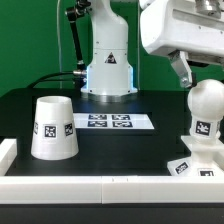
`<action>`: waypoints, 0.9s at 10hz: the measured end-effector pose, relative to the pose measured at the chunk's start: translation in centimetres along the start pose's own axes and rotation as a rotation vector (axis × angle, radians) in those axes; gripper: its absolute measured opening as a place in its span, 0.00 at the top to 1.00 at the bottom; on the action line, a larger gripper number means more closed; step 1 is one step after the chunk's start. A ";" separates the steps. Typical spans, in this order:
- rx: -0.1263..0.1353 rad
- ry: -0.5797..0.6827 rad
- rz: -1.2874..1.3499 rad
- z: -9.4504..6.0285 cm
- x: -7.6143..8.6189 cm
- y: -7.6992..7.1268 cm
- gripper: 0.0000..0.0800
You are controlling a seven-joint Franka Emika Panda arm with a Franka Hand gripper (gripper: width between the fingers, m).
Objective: Assemble lamp
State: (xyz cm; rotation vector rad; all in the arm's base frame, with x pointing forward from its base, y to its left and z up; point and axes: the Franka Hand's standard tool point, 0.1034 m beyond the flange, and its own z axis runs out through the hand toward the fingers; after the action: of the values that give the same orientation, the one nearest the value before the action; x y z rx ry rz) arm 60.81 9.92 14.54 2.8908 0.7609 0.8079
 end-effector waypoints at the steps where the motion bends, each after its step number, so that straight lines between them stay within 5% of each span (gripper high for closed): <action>1: 0.007 -0.017 0.002 0.2 -0.2 -0.1 0.13; 6: 0.130 -0.374 0.019 0.9 -1.1 -0.5 0.13; 9: 0.178 -0.540 0.016 1.4 -1.1 -0.7 0.13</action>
Offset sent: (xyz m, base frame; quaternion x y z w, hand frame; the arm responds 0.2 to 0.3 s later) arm 0.0098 -0.0164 -0.0063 0.0154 -0.1938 -0.0155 0.9808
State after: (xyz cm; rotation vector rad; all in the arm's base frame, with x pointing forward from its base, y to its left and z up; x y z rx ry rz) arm 60.36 10.14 12.73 3.0387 0.7691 -0.0621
